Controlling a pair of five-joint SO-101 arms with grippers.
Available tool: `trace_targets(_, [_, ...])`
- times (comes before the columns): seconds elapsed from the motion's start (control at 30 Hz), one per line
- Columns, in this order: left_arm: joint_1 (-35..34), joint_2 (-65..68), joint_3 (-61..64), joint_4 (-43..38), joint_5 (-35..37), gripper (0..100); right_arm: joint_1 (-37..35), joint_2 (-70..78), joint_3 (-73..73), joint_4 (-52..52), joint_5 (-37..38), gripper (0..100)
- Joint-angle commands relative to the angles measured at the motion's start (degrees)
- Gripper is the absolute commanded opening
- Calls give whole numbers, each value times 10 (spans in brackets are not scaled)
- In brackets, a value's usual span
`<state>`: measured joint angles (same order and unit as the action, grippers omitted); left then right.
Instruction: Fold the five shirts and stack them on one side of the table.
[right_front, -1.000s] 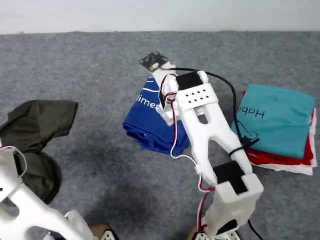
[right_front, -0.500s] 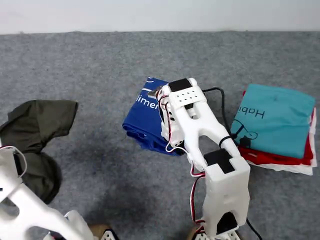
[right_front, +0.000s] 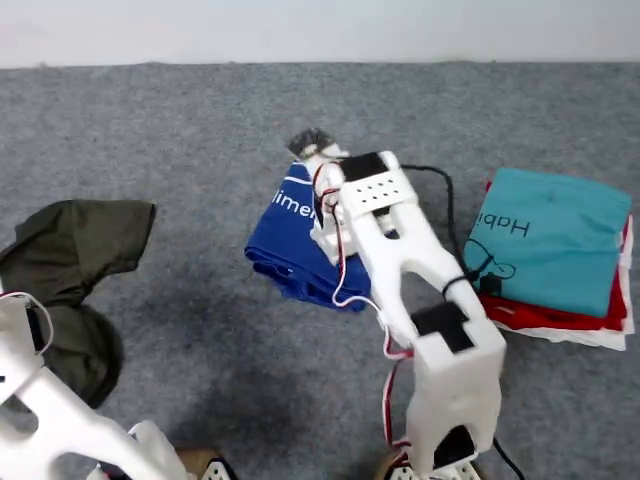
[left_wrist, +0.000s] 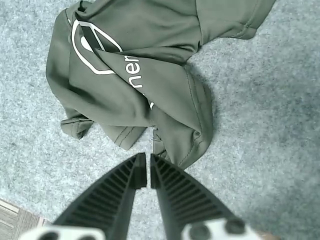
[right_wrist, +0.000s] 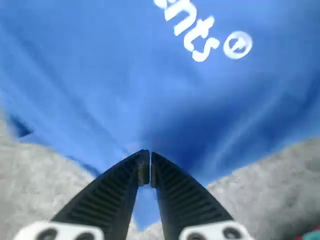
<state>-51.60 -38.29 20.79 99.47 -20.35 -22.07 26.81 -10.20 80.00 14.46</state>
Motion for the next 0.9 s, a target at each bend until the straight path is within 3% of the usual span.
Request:
trace_targets(0.0, [0,-12,-2,5,-4,23,31,51,-40,35,-3,10])
trace_targets(0.17, [-1,-12,-2,5,-4,23,23,72,-69,160,-3,10])
trace_targets(0.3, [0,-11,-2,3,-4,23,11,52,-127,195,-6,10])
trace_targets(0.53, [0,-8,-2,1,-4,23,-33,50,-248,190,-8,10])
trace_targets(0.87, [1,-11,29,-5,-4,23,-140,151,-256,94,-8,10])
